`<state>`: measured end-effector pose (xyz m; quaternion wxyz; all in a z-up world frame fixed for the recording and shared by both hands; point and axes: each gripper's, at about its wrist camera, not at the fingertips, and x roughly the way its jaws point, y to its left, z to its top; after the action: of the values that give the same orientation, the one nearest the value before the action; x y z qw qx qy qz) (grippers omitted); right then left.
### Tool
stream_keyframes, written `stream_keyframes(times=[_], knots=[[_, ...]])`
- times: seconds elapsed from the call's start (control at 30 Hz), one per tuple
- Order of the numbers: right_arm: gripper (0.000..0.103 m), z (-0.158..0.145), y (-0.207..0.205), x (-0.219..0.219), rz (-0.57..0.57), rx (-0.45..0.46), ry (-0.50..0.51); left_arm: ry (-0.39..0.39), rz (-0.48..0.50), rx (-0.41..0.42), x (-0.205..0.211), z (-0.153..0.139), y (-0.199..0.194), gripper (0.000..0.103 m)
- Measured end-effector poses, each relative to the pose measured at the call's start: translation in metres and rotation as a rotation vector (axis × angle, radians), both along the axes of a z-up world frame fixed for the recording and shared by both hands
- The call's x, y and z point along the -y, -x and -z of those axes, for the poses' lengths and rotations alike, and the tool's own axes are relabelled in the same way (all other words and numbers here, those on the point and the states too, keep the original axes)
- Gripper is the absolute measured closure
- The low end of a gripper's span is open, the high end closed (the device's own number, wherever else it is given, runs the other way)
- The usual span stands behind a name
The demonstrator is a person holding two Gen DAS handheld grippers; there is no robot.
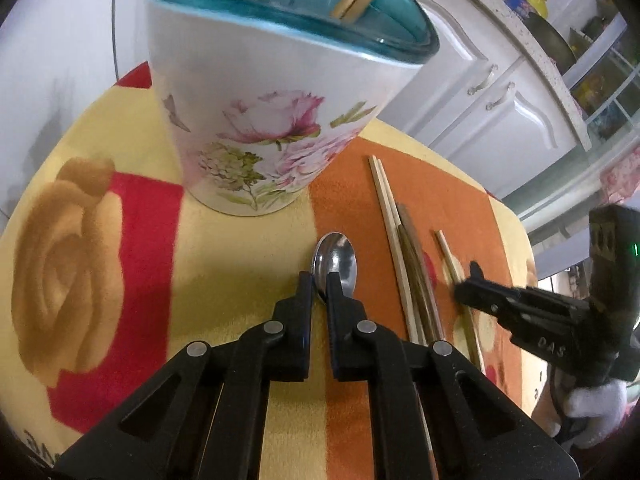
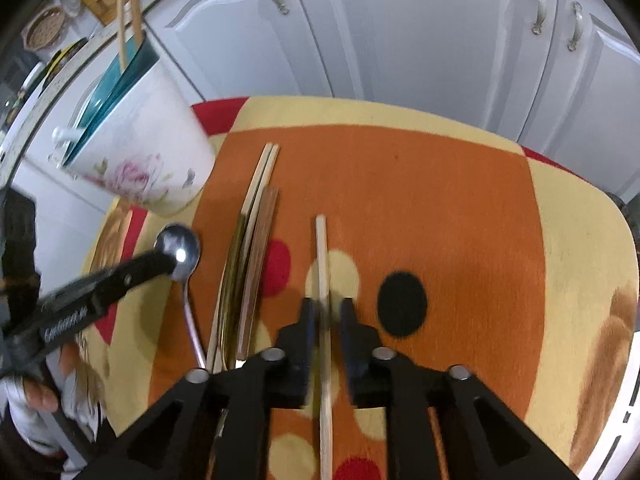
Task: Organize utensils
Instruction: 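Grasp the metal spoon with the left gripper while the right grasps a chopstick, then lift the spoon and chopstick and carry both above the floral cup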
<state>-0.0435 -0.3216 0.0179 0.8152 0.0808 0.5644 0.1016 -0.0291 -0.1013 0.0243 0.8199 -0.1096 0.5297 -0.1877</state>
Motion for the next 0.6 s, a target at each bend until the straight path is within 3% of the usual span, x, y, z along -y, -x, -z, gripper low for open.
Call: stream_keyframes(times=[0.07,0.17,0.3,0.37,0.6], knots=[[0.084,0.002,-0.009,-0.006,-0.011,0.002,0.006,-0.008,-0.005,0.001,0.003,-0.001,-0.001,0.096],[0.086,0.006,-0.021,-0.013,-0.014,0.021,0.022,0.002,-0.024,-0.005,0.004,0.002,-0.006,0.077],[0.097,0.006,-0.023,-0.012,-0.012,0.02,0.022,0.003,-0.017,0.012,0.012,0.007,-0.013,0.076],[0.098,0.003,-0.019,-0.013,-0.019,0.02,0.016,-0.033,0.013,0.023,0.015,0.008,-0.011,0.093],[0.098,-0.033,0.005,-0.008,-0.042,0.096,-0.003,0.02,0.032,0.038,-0.002,-0.009,0.002,0.1]])
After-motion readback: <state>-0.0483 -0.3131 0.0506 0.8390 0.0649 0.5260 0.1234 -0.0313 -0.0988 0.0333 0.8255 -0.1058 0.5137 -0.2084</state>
